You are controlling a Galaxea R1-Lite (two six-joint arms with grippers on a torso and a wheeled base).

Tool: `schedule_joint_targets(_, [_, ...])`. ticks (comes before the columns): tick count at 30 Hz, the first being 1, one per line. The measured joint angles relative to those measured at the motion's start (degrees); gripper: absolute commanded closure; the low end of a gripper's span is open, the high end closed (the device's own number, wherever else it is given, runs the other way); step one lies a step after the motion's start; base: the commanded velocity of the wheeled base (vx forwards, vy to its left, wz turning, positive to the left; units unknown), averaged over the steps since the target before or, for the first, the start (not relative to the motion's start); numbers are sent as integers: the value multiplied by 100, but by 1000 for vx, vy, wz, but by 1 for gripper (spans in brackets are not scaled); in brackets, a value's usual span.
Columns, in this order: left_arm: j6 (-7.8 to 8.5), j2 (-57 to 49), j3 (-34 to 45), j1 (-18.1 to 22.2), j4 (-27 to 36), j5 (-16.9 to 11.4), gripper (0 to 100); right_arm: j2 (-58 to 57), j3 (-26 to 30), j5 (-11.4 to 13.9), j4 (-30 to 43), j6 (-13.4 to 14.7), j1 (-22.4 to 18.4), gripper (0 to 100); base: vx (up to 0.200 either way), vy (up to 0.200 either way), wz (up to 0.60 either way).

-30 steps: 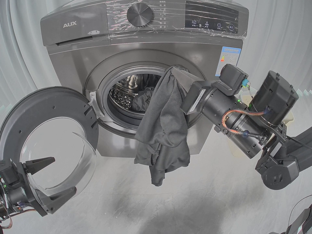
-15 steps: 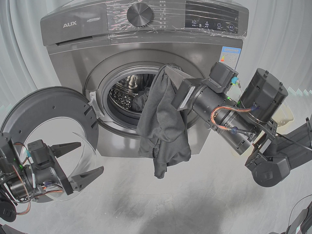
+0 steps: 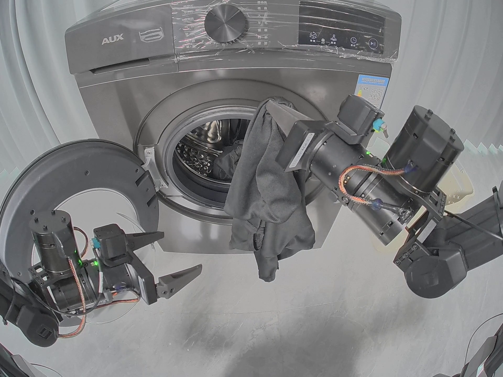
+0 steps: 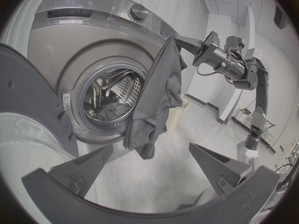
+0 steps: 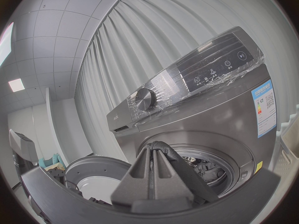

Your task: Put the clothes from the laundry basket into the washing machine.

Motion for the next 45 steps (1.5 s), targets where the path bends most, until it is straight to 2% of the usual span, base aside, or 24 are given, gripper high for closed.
schedule_joint_targets(7, [-29,825,-6,-91,-1224,352,0,9,-130,-115,22,1,-5,100,0,0,0])
schedule_joint_targets(13, [-11,1635,-23,-129,-2093,449,0,16,-227,-246,68,1,-27,100,0,0,0])
schedule_joint_targets(16, [-5,1980,-21,-140,-2327,473,0,13,-260,-286,82,6,-35,100,0,0,0])
schedule_joint_targets(26, [17,2754,-122,-162,-2551,451,0,9,-279,-322,98,39,-21,100,0,0,0])
schedule_joint_targets(37, [15,3473,-822,-188,-2666,401,0,13,-293,-352,98,50,-16,100,0,0,0])
schedule_joint_targets(45, [20,3744,-961,-174,-2677,407,0,5,-285,-352,87,96,9,100,0,0,0])
